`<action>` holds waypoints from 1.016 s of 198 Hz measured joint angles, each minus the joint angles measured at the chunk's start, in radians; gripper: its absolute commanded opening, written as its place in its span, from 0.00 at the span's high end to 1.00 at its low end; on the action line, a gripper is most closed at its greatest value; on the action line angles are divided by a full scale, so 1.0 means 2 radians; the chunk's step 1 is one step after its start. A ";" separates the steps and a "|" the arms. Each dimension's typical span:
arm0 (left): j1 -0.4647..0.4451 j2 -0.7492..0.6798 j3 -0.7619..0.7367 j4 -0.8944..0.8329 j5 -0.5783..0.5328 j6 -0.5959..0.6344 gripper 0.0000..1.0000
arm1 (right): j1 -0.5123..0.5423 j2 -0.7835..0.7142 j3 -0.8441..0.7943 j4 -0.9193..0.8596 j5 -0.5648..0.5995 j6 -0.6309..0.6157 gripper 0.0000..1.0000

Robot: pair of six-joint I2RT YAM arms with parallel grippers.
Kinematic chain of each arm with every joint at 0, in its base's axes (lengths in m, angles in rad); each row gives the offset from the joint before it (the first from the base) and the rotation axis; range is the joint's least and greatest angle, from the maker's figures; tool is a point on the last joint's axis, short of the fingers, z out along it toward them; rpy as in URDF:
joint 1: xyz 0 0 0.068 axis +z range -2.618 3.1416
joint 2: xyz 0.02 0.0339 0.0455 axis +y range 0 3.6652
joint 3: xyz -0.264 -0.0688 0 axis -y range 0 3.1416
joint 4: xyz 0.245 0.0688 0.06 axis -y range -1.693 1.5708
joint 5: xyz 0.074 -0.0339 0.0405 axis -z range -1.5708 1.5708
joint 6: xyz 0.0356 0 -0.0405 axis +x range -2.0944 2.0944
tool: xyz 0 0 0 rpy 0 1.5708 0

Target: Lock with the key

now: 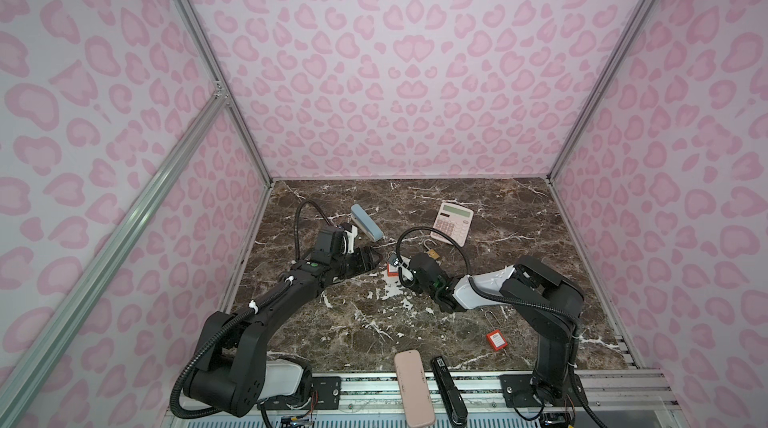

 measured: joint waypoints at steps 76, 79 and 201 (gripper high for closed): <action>0.000 -0.006 0.000 0.000 -0.002 0.000 0.29 | -0.008 -0.092 0.035 -0.087 0.005 0.058 0.48; 0.000 -0.006 0.000 0.000 -0.002 0.000 0.29 | -0.011 -0.094 0.039 -0.095 -0.002 0.065 0.49; 0.000 0.002 0.000 0.002 0.000 -0.013 0.29 | -0.115 -0.046 0.121 -0.301 -0.222 0.317 0.85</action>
